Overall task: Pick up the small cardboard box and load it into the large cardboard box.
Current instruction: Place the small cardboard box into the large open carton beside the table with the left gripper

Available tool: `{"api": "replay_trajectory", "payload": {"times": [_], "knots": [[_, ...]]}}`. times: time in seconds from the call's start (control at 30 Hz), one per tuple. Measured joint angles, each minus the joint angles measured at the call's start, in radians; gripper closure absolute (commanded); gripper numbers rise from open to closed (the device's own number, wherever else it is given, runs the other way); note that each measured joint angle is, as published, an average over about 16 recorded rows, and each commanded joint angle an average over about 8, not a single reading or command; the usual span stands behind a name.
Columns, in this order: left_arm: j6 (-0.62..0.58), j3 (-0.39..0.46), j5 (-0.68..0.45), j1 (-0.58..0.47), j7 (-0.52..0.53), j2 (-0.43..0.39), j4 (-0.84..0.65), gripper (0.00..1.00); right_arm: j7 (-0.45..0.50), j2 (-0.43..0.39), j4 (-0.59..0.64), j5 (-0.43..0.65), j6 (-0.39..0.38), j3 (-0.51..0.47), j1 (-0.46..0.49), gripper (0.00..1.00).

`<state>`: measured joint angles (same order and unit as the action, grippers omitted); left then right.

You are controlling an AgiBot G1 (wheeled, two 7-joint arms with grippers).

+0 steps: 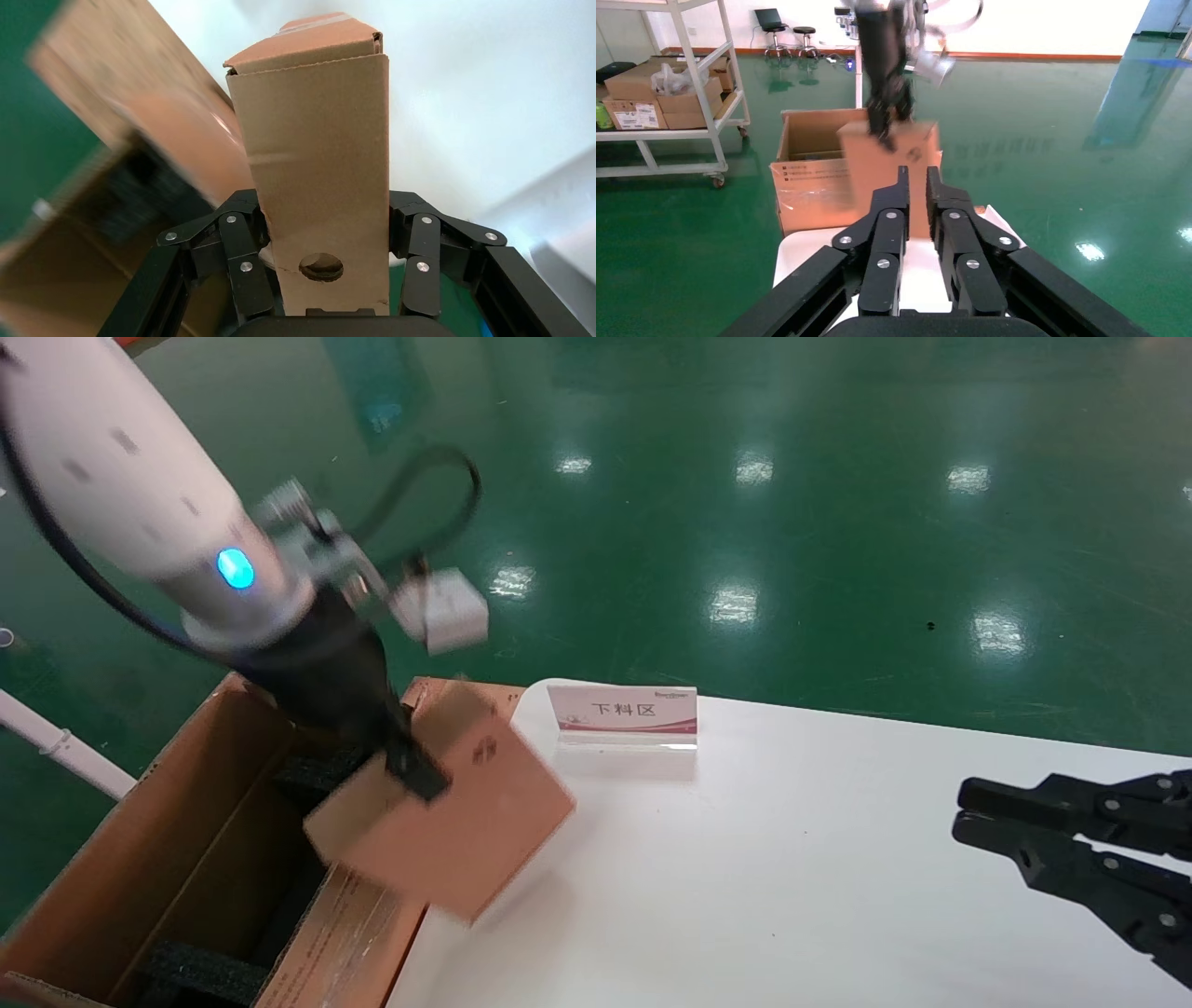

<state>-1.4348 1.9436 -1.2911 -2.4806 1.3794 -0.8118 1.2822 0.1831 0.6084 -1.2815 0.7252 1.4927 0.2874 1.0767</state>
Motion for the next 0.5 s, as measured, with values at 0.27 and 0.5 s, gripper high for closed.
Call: {"api": "replay_trajectory", "payload": {"times": [0.27, 0.5], "knots": [[-0.072, -0.050, -0.008, -0.174, -0.099, -0.004, -0.125, 1.00, 0.000, 0.000, 0.000, 0.000, 0.000, 0.001, 0.000, 1.00], [-0.139, 0.007, -0.010, -0.301, -0.205, -0.032, -0.237, 1.00, -0.001, 0.000, 0.000, -0.001, 0.000, 0.001, 0.000, 1.00]]}}
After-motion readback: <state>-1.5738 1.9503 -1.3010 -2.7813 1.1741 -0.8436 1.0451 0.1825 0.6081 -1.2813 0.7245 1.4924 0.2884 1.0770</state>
